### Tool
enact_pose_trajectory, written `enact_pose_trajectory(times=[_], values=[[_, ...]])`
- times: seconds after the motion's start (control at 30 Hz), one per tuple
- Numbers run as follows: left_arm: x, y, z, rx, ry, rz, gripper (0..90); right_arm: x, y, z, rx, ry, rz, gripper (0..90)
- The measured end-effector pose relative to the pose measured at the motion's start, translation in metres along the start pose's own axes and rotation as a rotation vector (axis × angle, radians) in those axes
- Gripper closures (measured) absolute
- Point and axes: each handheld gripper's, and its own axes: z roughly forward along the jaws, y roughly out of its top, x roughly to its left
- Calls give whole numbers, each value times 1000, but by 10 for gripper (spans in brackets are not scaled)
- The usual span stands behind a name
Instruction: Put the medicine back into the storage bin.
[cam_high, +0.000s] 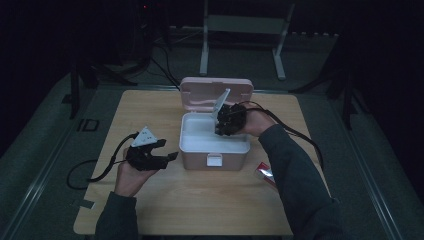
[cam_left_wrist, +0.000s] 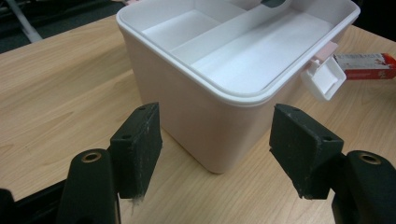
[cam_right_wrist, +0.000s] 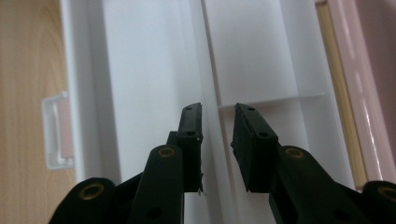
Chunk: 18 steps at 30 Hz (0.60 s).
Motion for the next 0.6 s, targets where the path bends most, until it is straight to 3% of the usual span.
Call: enact_pose_trajectory(times=[0.23,0.33,0.47,0.6], values=[[0,-1,0,6,-7,6,333,-6,3,9,57,30,-4,686],[0,-1,1,7,-12,9,332,-9,6,12,111,33,-3,664],[0,-1,1,8,-11,11,333,-6,16,17,156,54,-46,646],[-1,0,-1,2,-13,11,333,-8,23,24,223,54,-95,725]])
